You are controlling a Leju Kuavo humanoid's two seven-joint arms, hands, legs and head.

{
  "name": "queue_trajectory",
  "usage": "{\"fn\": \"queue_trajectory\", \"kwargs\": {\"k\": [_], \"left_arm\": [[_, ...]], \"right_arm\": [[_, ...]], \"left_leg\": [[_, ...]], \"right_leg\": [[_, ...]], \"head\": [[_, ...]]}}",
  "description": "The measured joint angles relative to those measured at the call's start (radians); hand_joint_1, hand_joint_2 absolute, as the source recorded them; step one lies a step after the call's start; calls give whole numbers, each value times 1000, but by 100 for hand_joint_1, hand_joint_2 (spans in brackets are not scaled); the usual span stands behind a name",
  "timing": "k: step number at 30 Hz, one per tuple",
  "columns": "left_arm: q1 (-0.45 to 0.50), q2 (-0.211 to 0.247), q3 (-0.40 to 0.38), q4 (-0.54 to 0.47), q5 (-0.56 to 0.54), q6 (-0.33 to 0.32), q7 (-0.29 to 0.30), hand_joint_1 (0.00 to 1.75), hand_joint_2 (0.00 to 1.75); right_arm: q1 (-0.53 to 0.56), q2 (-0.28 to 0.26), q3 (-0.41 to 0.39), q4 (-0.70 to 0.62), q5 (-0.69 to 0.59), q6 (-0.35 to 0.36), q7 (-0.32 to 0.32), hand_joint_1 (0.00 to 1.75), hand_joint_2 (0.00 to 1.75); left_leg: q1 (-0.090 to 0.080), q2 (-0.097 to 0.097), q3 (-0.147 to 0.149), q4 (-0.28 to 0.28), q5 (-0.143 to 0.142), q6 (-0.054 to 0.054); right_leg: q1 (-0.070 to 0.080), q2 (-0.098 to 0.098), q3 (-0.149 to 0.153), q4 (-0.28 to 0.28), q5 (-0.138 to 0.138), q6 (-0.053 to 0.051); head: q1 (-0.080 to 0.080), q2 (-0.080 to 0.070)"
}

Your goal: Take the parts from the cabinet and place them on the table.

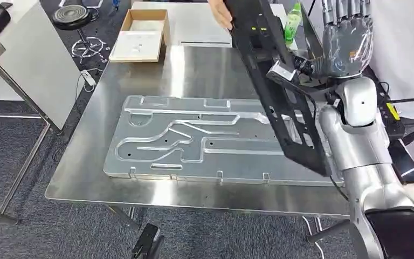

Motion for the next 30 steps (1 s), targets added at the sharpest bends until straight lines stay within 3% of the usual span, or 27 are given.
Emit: {"fn": "queue_trajectory", "kwargs": {"k": [2,3,6,7,8,9,11,12,13,15,16,17,18,21,22,23,24,26,27,28,30], "left_arm": [[-1,0,0,0,0,2,0,0,0],[-2,0,0,0,0,2,0,0,0],[2,1,0,0,0,2,0,0,0],[3,1,0,0,0,3,0,0,0],[4,1,0,0,0,3,0,0,0],[3,1,0,0,0,3,0,0,0],[2,1,0,0,0,3,0,0,0],[2,1,0,0,0,3,0,0,0],[0,1,0,0,0,4,0,0,0],[2,1,0,0,0,3,0,0,0],[2,1,0,0,0,4,0,0,0],[0,0,0,0,0,4,0,0,0],[-2,0,0,0,0,3,0,0,0],[-2,0,0,0,0,3,0,0,0],[0,0,0,0,0,3,0,0,0],[1,0,0,0,0,3,0,0,0],[1,0,0,0,0,3,0,0,0],[0,0,0,0,0,3,0,0,0],[-1,0,0,0,0,3,0,0,0],[-3,0,0,0,0,3,0,0,0],[-2,0,0,0,0,1,0,0,0]], "right_arm": [[0,0,-3,-3,2,0,-2,0,0],[0,0,-4,-5,2,0,-3,0,0],[2,0,-7,-7,2,0,-3,0,0],[5,0,-7,-7,2,0,-3,0,0],[8,0,-7,-7,3,0,-3,0,0],[10,0,-7,-7,5,0,-3,0,0],[9,0,-9,-10,7,0,-3,0,0],[9,0,-11,-10,9,0,-4,0,0],[8,0,-13,-10,9,0,-4,0,0],[9,0,-14,-10,11,0,-5,0,0],[8,0,-15,-11,11,0,-5,0,0],[9,0,-15,-13,12,0,-6,0,0],[8,-1,-19,-15,12,0,-6,0,0],[11,-1,-26,-15,12,0,-6,0,0],[15,-1,-27,-15,12,0,-6,0,0],[18,-1,-28,-15,12,0,-6,0,0],[18,-1,-29,-15,12,0,-6,0,0],[16,-1,-29,-15,12,0,-6,0,0],[14,-1,-31,-15,12,0,-6,0,0],[13,0,-31,-15,13,0,-6,0,0],[14,0,-32,-15,13,0,-6,0,0]], "left_leg": [[2,1,-4,8,-10,-12],[3,1,-15,42,-36,-17],[6,1,-121,273,-145,-26],[6,1,-144,320,-151,-28],[6,1,-144,314,-135,-27],[6,1,-123,265,-100,-25],[6,1,-37,86,-8,-15],[4,1,-8,16,0,-7],[0,1,2,3,-3,-6],[-2,0,-1,5,-2,0],[-3,1,0,2,0,6],[8,3,8,-16,11,18],[6,4,11,-21,14,23],[6,4,9,-21,16,30],[6,4,8,-20,16,30],[6,4,8,-19,15,29],[6,4,8,-17,14,28],[9,3,8,-8,8,20],[8,3,6,-2,3,13],[1,1,1,6,-1,6],[1,1,2,2,-1,-2]], "right_leg": [[-10,-2,6,-10,7,-15],[-10,-2,8,-11,6,-22],[-7,-3,7,-10,4,-30],[-6,-2,8,-10,4,-30],[-6,0,9,-10,3,-30],[-6,1,11,-9,2,-30],[-5,4,17,-8,-1,-26],[-4,4,17,-7,-3,-23],[2,6,13,-4,-4,-17],[0,6,13,-9,0,-7],[-1,6,15,-12,2,0],[-3,6,13,-9,-4,7],[-3,4,7,12,-21,9],[-6,4,-93,225,-130,19],[-7,4,-121,279,-143,22],[-10,4,-129,289,-133,24],[-13,3,-114,252,-102,25],[-19,-1,-25,77,-10,27],[-21,-3,7,2,-1,26],[-11,0,11,-2,-5,20],[-10,4,7,2,-6,7]], "head": [[0,0],[0,0],[0,0],[-1,0],[0,0],[-1,0],[-1,0],[0,0],[0,0],[0,0],[0,0],[0,0],[0,0],[0,0],[0,0],[0,0],[0,0],[0,0],[0,0],[0,0],[0,0]]}}
